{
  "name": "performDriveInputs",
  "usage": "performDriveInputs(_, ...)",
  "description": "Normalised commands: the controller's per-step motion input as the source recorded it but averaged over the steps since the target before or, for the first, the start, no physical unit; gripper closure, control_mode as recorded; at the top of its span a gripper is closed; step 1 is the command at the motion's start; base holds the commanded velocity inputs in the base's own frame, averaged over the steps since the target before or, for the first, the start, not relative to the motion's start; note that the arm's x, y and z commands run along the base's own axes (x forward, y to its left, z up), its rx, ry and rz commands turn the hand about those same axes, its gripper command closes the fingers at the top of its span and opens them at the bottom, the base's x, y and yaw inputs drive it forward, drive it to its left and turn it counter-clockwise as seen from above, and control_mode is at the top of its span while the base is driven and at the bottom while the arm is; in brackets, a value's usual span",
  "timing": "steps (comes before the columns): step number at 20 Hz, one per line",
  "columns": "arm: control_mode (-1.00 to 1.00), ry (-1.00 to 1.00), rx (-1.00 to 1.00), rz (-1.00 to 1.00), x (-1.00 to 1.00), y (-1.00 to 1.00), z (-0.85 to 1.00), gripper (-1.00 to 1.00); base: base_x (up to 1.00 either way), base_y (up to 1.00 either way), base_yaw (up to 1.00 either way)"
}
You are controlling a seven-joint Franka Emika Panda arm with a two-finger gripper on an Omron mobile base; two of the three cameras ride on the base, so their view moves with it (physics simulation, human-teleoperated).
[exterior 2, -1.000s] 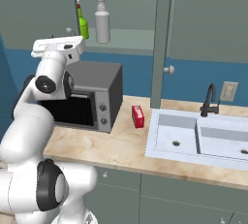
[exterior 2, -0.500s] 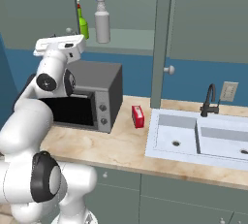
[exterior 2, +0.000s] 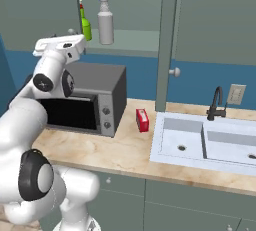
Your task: Pick the spray and spray from the cabinet and place them on the counter.
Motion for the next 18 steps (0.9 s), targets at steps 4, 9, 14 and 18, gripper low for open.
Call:
performDriveInputs(4,-1.00,0.00,0.00,-0.03,0.19,0.03,0.00,-1.00,0.00,0.00,0.00)
performDriveInputs(9,-1.00,0.00,0.00,-0.01,0.24,0.00,0.00,-1.00,0.00,0.00,0.00)
performDriveInputs(14,-1.00,0.00,0.00,0.00,0.23,0.00,0.00,-1.00,0.00,0.00,0.00)
performDriveInputs(18,-1.00,0.00,0.00,0.00,0.22,0.00,-0.02,-1.00,0.00,0.00,0.00)
